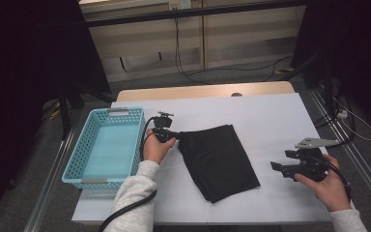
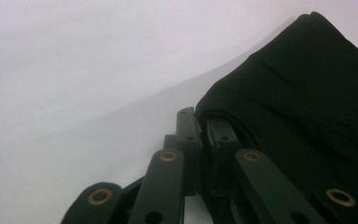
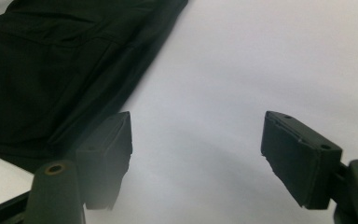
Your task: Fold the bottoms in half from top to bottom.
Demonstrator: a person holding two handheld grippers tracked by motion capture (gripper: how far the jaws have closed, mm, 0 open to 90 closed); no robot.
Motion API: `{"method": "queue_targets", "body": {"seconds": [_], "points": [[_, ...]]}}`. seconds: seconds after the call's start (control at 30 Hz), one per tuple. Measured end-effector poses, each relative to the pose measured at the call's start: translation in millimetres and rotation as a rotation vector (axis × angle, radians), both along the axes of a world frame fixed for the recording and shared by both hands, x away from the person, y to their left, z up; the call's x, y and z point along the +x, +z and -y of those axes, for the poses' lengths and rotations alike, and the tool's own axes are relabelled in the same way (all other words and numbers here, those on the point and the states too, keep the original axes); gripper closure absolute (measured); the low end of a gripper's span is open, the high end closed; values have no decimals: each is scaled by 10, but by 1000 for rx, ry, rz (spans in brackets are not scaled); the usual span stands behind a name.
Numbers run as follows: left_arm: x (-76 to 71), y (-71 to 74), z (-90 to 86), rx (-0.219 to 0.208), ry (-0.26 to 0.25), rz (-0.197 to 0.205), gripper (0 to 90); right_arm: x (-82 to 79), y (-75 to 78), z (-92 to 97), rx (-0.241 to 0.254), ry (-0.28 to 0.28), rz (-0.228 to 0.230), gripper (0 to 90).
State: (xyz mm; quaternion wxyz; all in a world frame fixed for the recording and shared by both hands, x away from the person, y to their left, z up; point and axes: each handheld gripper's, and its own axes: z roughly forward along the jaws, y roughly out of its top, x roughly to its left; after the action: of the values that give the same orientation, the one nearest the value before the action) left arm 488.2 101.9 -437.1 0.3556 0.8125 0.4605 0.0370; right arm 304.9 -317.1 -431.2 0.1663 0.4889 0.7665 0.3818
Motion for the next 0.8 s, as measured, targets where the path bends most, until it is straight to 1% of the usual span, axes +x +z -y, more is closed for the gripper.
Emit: {"method": "queue_targets", "body": {"seconds": [0.1,0.13,0.17,0.2,0.27,0.3,0.37,0.4,0.53,0.63,0.67,0.77,0.8], "points": [[11,-4,6,6,-5,2,834,2,-7,-1,-1,0,-1,246],[5,-12,13,15,-4,15,823,3,-8,-2,-2,1,-1,246],[-1,-19,12,34,-5,29,787,3,-8,-4,-1,2,-2,246],[-7,-30,8,43,3,33,741,4,-9,-4,-2,3,-1,246],[-18,-55,-25,56,25,39,609,6,-11,-4,-2,5,-3,246],[-29,-64,-45,64,31,42,602,7,-14,-4,-2,6,-4,246],[-63,-84,-72,63,48,51,542,7,-18,-5,-4,7,-7,246],[-83,-90,-91,67,51,50,520,7,-19,-4,-5,7,-7,246],[-182,-104,-140,67,66,59,492,6,-20,-9,-5,7,-9,246],[-251,-117,-141,55,55,68,485,7,-21,-19,-7,11,-9,246],[-271,-112,-139,60,42,66,486,8,-23,-22,-7,13,-9,246],[-317,-115,-106,57,34,68,486,9,-30,-31,-13,18,-12,246],[-328,-115,-99,64,35,73,485,8,-31,-36,-13,19,-14,245]]}}
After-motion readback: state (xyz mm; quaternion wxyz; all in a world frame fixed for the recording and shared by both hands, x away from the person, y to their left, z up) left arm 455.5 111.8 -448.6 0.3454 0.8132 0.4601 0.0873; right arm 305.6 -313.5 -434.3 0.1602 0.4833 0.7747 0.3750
